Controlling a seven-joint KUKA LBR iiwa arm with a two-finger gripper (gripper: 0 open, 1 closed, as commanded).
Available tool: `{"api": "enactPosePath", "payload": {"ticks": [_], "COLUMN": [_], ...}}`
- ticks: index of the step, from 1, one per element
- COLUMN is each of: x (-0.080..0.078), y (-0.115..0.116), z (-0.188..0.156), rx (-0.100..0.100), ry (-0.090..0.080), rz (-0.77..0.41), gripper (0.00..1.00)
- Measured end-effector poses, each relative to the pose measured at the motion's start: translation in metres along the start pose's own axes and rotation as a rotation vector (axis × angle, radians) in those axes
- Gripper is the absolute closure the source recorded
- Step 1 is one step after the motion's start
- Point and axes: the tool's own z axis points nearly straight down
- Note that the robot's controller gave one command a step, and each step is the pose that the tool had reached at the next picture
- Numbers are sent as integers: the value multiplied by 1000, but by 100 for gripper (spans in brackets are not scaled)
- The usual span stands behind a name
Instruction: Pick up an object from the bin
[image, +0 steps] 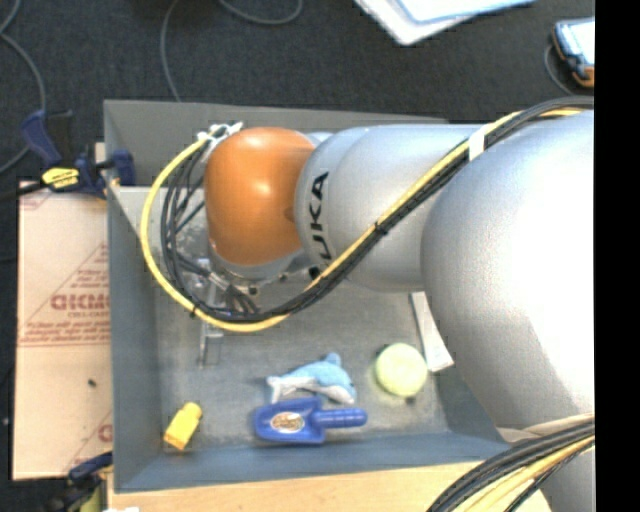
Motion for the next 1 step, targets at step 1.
{"api": "enactPosePath", "payload": {"ticks": [1], "x": [-2], "y": [-1], "z": [-5], "rx": [-2], "ry": [-8], "rz": [5], "gripper": [0]}}
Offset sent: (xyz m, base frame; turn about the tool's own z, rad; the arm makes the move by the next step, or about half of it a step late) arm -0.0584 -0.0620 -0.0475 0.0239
